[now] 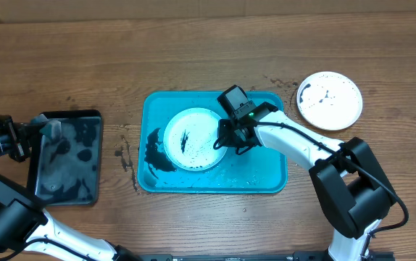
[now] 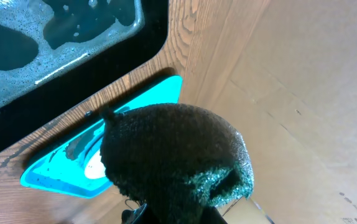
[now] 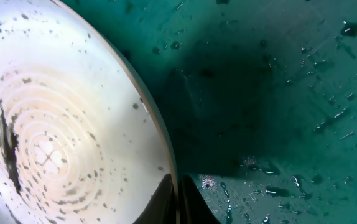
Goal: Clean dirty plates on tray and stack at the side
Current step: 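Rub the sponge in the soapy basin water with the left gripper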
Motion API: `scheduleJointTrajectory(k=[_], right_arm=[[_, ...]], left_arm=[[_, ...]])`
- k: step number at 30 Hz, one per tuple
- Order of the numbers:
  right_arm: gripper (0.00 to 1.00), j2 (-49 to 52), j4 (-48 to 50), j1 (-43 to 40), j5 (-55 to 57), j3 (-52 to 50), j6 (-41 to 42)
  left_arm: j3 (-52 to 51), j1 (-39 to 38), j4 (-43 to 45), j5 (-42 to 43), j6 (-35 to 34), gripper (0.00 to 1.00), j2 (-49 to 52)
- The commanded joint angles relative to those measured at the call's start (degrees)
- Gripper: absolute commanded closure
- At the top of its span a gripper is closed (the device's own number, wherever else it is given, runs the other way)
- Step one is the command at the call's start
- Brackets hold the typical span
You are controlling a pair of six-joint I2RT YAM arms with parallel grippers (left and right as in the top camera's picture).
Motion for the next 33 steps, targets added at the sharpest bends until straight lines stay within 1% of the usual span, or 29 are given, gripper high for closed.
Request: scheduleJointTrajectory(k=[1, 2, 4, 6, 8, 9, 11, 13, 17, 18, 20, 21, 23, 26, 28, 30, 33], right_arm=[[0.96, -0.1, 0.4, 0.0, 1.0, -0.2, 0.1], [0.96, -0.1, 0.5, 0.0, 1.0, -0.2, 0.1], [0.96, -0.1, 0.8, 0.0, 1.0, -0.2, 0.1], [0.96, -0.1, 1.0, 0.0, 1.0, -0.2, 0.1], [0.96, -0.1, 1.0, 0.0, 1.0, -0.2, 0.1], [0.96, -0.1, 0.8, 0.0, 1.0, -0.2, 0.1], [0.96, -0.1, 0.3, 0.0, 1.0, -0.2, 0.0], [0.96, -0.1, -0.1, 0.0, 1.0, -0.2, 0.1], [0.96, -0.1, 0.0, 0.0, 1.0, -0.2, 0.0], [0.96, -0.1, 0.0, 0.0, 1.0, -0.2, 0.1], [0.96, -0.1, 0.3, 0.0, 1.0, -0.2, 0.1], [0.96, -0.1, 0.5, 0.0, 1.0, -0.2, 0.1], [0.96, -0.1, 0.7, 0.0, 1.0, -0.2, 0.1], [0.96, -0.1, 0.8, 0.0, 1.0, -0.2, 0.1], [0.96, -0.1, 0.4, 0.0, 1.0, -0.2, 0.1], [0.96, -0.1, 0.1, 0.0, 1.1, -0.2, 0.0], [0.96, -0.1, 0.2, 0.0, 1.4, -0.2, 0.1]], left_arm=[[1.1, 0.2, 0.2, -0.2, 1.5, 0.96, -1.9], [1.1, 0.0, 1.3, -2.6, 1.5, 0.96, -1.9], [0.7, -0.9, 3.8, -11.6, 1.4, 0.96, -1.9], [-2.6, -3.3, 6.7, -20.5, -1.5, 0.96, -1.9], [-6.0, -4.8, 10.3, -20.1, -2.7, 0.96, -1.9], [-9.2, -6.0, 13.7, -19.8, -3.2, 0.96, -1.9], [-12.2, -7.2, 16.3, -19.7, -3.8, 0.96, -1.9], [-12.7, -8.1, 15.6, -19.5, -6.0, 0.96, -1.9], [-7.5, -7.7, 10.9, -19.5, -5.6, 0.96, -1.9], [-4.1, -7.7, 8.0, -21.4, -5.1, 0.96, -1.9], [-0.7, -7.8, 5.4, -25.4, -5.0, 0.96, -1.9], [-0.1, -8.2, 5.6, -29.6, -5.2, 0.96, -1.9], [-2.6, -8.9, 7.9, -34.8, -7.3, 0.96, -1.8], [-12.0, -10.2, 15.9, -34.0, -8.4, 0.96, -1.8], [-15.6, -10.3, 18.4, -33.6, -10.2, 0.96, -1.8], [-13.9, -10.1, 16.9, -33.2, -10.5, 0.96, -1.9], [-7.3, -9.7, 9.9, -33.3, -9.5, 0.96, -1.9]])
